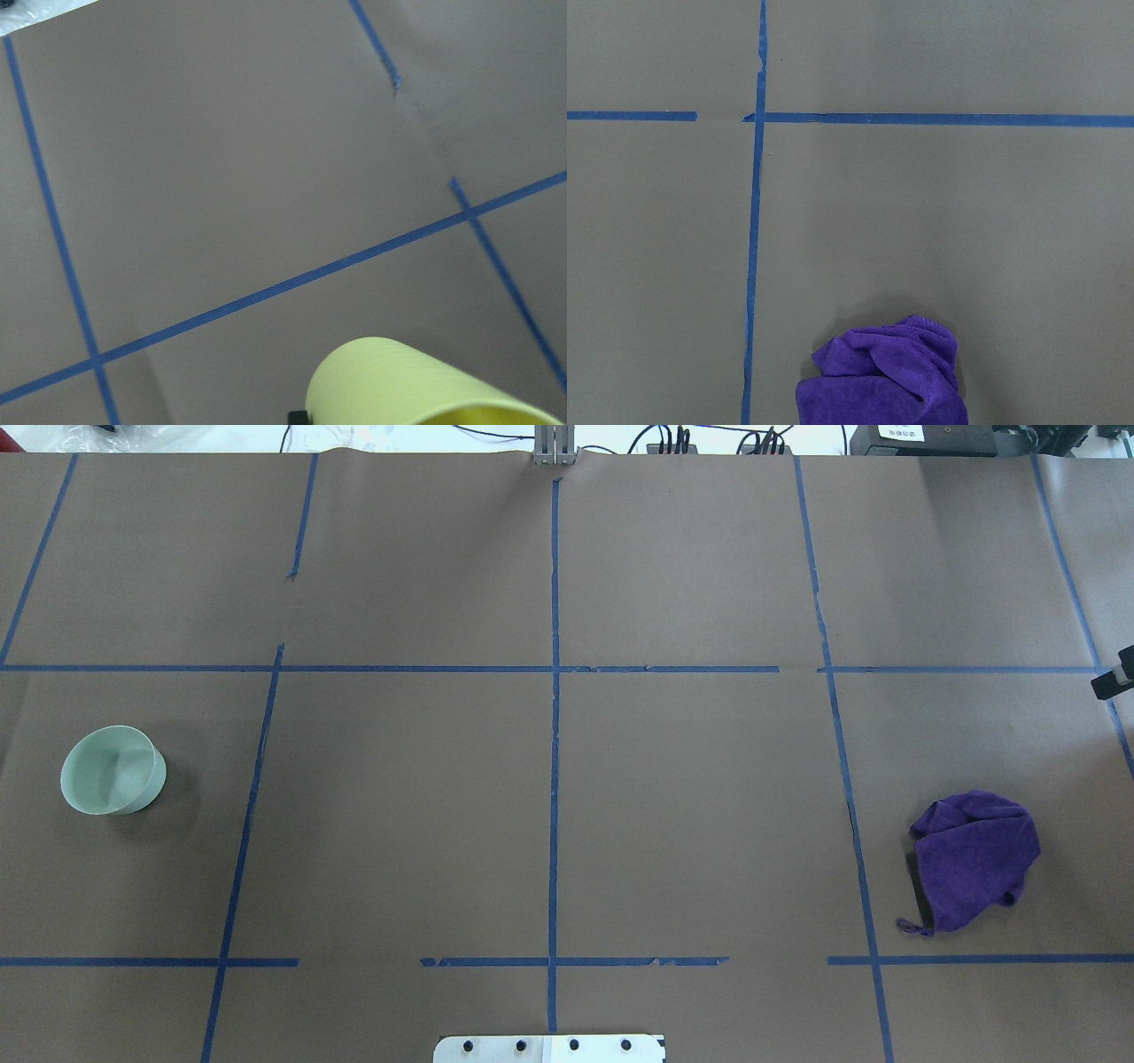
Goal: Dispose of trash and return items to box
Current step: 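Lift the yellow cup with the left gripper and drop it into the clear bin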
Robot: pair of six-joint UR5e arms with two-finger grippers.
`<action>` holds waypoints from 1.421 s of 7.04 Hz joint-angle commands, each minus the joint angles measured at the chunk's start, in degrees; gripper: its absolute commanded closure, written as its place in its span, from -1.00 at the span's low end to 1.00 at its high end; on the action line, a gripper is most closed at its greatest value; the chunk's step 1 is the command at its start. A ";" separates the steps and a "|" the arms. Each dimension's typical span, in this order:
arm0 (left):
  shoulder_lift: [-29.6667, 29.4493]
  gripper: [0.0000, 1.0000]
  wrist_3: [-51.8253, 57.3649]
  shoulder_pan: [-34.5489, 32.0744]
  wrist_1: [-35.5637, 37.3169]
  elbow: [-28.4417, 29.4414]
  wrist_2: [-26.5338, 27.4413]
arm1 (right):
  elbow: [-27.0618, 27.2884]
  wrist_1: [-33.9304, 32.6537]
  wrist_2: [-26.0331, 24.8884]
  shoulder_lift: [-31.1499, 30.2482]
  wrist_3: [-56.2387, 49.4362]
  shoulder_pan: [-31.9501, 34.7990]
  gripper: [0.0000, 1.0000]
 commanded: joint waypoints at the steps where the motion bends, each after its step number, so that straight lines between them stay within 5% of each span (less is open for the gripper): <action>1: 0.39 1.00 16.99 -8.92 -0.05 11.50 -0.25 | -0.05 0.04 -0.07 0.00 0.02 -0.44 -1.00; 5: 4.87 1.00 20.02 -9.74 -6.35 25.23 -8.32 | -0.23 0.04 -0.08 -0.09 0.02 -1.50 -1.00; 10: 4.96 1.00 19.67 -5.10 -10.06 30.26 -12.55 | -0.23 0.04 -0.16 -0.09 0.11 -2.29 -1.00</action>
